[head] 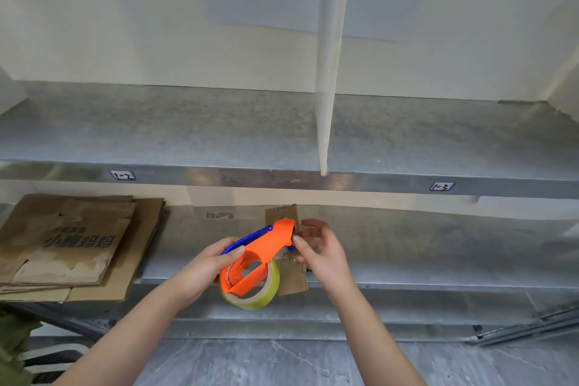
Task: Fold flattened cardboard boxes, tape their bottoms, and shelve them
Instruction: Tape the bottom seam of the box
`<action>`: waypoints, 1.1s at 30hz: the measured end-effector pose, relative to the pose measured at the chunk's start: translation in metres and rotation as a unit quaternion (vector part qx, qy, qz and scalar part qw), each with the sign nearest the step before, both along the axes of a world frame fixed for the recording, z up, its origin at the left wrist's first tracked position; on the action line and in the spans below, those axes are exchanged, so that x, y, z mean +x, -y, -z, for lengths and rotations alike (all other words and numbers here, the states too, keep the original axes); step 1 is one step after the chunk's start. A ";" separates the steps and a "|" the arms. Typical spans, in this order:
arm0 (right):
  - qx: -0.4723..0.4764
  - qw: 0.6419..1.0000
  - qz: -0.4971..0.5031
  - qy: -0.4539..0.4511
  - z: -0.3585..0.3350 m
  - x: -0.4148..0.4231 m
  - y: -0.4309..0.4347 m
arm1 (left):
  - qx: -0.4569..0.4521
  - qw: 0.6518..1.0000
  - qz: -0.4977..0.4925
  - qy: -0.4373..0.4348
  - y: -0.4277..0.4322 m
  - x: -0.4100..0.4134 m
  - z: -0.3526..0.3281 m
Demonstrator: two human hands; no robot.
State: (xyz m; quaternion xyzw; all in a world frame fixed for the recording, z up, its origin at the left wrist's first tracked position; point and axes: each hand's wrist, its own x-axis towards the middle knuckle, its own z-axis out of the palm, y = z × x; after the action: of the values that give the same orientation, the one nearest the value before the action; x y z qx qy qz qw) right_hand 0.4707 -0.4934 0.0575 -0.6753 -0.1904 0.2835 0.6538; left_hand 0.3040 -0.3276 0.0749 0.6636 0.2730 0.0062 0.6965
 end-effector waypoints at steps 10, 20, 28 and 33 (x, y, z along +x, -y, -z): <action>0.018 0.973 -0.070 -0.221 -0.004 0.004 0.009 | 0.391 0.918 0.054 0.032 -0.007 -0.008 -0.006; 0.006 0.974 -0.038 -0.222 -0.008 0.008 0.008 | 0.515 0.848 0.084 0.095 0.001 0.000 -0.013; -0.016 0.980 -0.019 -0.196 -0.008 0.007 0.002 | 0.509 0.852 0.091 0.078 -0.003 0.001 -0.012; 0.000 0.969 -0.044 -0.243 -0.009 0.006 0.003 | 0.526 0.841 0.096 0.089 -0.006 0.001 -0.006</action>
State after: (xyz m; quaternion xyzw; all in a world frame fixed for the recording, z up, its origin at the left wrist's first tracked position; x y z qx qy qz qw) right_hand 0.4768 -0.4964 0.0669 -0.5770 -0.0553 0.4678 0.6672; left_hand 0.3052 -0.3220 0.0808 0.9496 0.1009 0.1407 0.2613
